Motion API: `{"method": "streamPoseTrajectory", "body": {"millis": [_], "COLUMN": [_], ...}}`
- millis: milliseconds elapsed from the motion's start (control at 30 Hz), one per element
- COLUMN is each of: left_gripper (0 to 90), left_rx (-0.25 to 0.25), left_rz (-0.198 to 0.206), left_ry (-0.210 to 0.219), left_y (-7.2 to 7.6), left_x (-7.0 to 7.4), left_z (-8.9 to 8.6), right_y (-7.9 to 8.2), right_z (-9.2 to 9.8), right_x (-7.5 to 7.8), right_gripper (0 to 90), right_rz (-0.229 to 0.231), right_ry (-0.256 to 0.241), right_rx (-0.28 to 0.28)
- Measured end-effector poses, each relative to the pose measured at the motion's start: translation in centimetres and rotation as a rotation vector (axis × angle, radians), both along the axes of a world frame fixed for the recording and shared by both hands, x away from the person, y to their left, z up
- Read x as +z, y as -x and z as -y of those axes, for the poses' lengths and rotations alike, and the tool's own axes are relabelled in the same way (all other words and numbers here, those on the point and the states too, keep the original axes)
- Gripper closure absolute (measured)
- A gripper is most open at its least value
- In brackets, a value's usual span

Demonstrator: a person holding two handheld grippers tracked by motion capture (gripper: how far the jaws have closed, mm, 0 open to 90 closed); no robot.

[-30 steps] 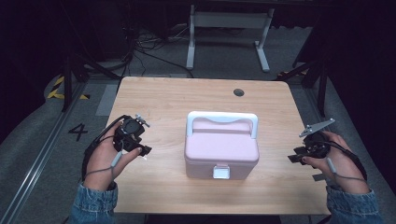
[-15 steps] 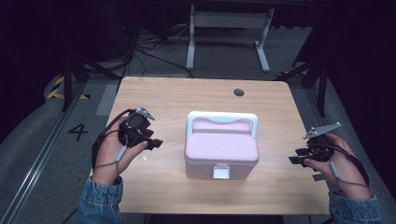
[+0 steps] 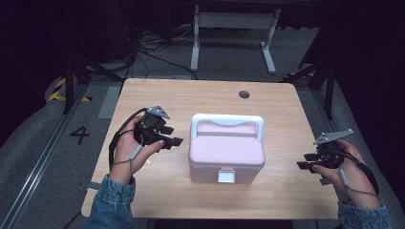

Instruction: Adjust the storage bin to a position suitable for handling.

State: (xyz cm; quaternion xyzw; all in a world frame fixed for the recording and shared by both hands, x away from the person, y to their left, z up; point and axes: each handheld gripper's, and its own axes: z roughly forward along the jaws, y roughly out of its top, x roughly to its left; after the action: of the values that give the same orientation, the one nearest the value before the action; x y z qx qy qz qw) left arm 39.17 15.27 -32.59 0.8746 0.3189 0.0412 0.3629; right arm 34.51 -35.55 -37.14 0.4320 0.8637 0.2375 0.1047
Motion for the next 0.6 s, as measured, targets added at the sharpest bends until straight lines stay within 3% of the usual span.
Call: {"method": "streamPoseTrajectory", "body": {"millis": [33,133,200,600], "left_gripper": [42.6,40.0,39.7,32.2], "left_rx": [0.000,0.006,-0.003,0.005], "left_rz": [0.000,0.057,0.058,0.090], "left_ry": [0.000,0.079,0.092,0.092], "left_y": [0.0,-0.2,-0.3,-1.5], "left_x": [0.0,-0.2,-0.3,-1.1], "left_z": [0.0,0.9,1.1,3.8], "right_y": [0.0,0.0,0.0,-0.3], "right_z": [0.0,0.0,0.0,-0.5], "right_x": [0.0,-0.2,-0.3,-0.6], "right_gripper": [54.3,54.3,54.3,53.4], "right_rz": [0.000,-0.001,-0.003,0.003], "right_ry": [0.000,-0.001,-0.001,-0.001], "right_rx": [0.000,-0.002,-0.003,0.009]}}
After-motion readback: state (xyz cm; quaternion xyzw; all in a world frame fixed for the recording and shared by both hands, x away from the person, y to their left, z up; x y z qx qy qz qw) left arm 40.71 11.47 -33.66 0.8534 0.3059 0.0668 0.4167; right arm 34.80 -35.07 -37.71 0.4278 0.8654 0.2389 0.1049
